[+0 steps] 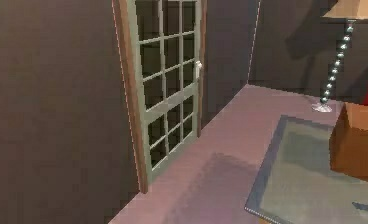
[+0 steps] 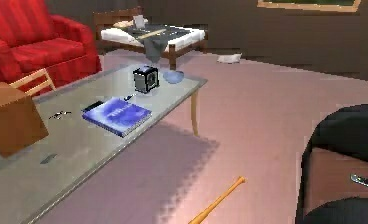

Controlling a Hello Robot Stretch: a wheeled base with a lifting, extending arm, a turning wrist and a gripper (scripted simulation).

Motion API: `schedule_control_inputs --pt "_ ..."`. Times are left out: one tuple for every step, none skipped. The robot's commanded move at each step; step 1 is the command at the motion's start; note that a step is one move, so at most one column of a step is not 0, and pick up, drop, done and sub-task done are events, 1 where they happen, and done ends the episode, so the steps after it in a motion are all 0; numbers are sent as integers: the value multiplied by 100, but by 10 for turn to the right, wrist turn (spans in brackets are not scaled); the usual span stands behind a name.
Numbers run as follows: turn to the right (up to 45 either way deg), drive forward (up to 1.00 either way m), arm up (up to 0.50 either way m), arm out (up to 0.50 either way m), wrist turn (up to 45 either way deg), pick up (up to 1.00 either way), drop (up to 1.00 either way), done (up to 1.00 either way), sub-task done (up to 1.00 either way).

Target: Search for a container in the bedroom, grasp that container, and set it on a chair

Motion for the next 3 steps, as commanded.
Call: schedule_control_inputs --pt "0 50 0 0 0 0 0 0 0" --pt "300 0 0 0 0 0 0 0 0" --pt "0 100 0 0 0 0 0 0 0"
